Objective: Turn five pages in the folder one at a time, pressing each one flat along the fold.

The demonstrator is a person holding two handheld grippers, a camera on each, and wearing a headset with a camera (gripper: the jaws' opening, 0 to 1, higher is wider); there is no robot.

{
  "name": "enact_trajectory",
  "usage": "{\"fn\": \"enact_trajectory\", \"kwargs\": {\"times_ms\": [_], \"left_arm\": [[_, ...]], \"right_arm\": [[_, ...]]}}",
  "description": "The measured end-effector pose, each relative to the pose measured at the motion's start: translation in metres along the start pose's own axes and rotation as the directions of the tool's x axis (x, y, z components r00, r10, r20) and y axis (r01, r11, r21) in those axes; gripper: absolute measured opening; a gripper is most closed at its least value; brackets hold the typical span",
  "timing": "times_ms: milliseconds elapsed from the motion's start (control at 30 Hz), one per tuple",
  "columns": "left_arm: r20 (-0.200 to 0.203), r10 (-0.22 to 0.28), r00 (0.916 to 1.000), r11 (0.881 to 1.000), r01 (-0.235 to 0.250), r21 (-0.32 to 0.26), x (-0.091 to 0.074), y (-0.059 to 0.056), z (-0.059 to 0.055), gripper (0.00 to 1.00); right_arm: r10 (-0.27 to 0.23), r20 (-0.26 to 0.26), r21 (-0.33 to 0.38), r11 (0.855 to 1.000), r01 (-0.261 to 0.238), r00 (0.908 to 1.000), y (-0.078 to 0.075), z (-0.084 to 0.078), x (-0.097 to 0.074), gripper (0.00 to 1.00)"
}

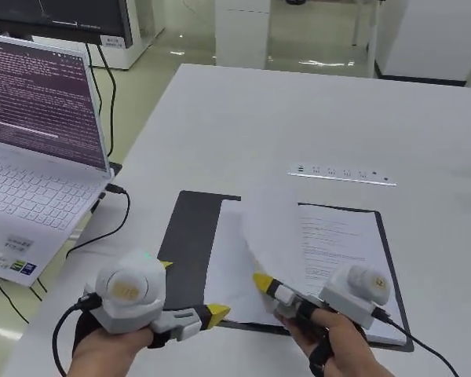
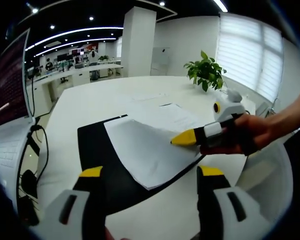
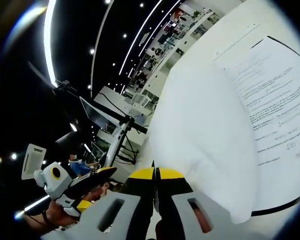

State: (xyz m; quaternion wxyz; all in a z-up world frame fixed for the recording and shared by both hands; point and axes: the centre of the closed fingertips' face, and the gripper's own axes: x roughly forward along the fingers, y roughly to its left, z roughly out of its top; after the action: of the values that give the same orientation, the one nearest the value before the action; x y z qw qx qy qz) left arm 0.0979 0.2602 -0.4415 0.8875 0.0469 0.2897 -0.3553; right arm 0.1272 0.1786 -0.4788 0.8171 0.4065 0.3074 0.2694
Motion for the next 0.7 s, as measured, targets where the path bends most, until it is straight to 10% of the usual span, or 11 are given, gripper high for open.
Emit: {"fn": "enact_trajectory", "kwargs": {"times_ms": [700], "left_arm": [[-0.031, 0.006, 0.9995, 0.999, -0.007, -0.040, -0.005, 0.015, -0.016, 0.73]], "right_arm": [[-0.063, -0.069, 0.071, 0.995, 0.068, 0.9956, -0.023, -0.033, 0.044, 0.00]]}}
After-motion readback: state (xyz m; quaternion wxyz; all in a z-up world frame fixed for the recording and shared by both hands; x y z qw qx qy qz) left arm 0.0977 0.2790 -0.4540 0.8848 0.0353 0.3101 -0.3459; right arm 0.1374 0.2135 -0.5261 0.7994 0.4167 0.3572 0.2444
